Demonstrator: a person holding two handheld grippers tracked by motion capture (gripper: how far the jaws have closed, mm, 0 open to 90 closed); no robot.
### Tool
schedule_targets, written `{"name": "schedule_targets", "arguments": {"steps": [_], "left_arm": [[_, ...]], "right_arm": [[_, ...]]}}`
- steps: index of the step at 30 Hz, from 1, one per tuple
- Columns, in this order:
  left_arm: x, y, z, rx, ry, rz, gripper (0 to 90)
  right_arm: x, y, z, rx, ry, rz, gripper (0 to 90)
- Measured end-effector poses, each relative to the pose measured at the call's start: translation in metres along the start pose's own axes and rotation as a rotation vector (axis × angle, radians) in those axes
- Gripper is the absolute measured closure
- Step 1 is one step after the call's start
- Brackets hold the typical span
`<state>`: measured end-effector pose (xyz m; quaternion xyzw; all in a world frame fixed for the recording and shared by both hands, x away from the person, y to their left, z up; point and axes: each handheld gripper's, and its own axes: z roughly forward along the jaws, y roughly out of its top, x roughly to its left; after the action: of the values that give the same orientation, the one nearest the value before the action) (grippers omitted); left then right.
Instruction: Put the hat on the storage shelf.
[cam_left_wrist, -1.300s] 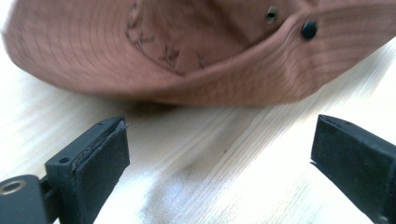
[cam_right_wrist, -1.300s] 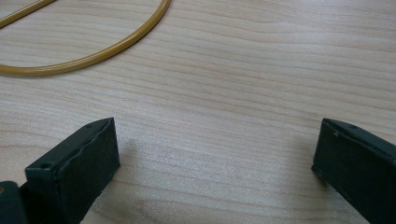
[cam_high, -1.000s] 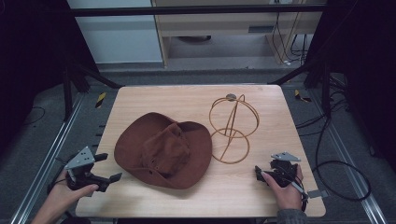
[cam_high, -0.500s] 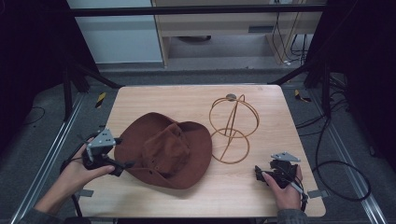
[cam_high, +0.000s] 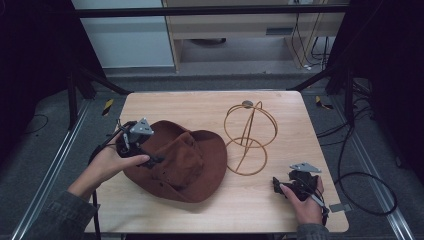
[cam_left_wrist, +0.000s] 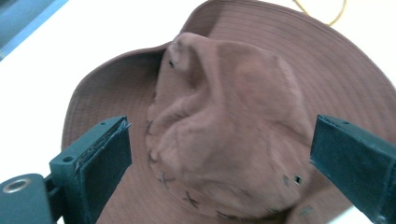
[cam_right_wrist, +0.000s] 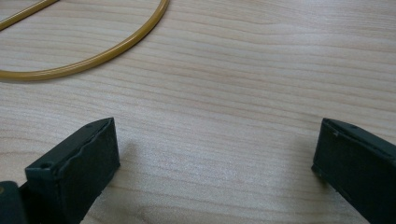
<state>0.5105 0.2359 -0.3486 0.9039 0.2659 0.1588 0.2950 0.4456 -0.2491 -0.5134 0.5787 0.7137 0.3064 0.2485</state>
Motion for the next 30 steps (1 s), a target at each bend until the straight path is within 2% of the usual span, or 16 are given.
{"name": "schedule_targets", "arguments": {"steps": [3, 6, 10, 18, 30], "left_arm": [[0.003, 0.005, 0.001, -0.016, 0.001, -0.015, 5.1], [0.006, 0.009, 0.003, -0.008, -0.008, -0.009, 5.0], [0.009, 0.017, 0.008, 0.002, -0.02, -0.02, 5.1], [0.002, 0.03, 0.028, 0.056, -0.036, 0.014, 4.9], [-0.004, 0.036, 0.048, 0.097, -0.053, 0.011, 6.5]], "right_arm": [[0.0, 0.0, 0.0, -0.001, 0.0, 0.003, 0.5], [0.0, 0.0, 0.0, 0.0, 0.0, 0.003, 0.5], [0.0, 0.0, 0.0, 0.0, 0.0, 0.002, 0.5], [0.0, 0.0, 0.0, 0.0, 0.0, 0.002, 0.5], [0.0, 0.0, 0.0, 0.0, 0.001, 0.001, 0.5]]}}
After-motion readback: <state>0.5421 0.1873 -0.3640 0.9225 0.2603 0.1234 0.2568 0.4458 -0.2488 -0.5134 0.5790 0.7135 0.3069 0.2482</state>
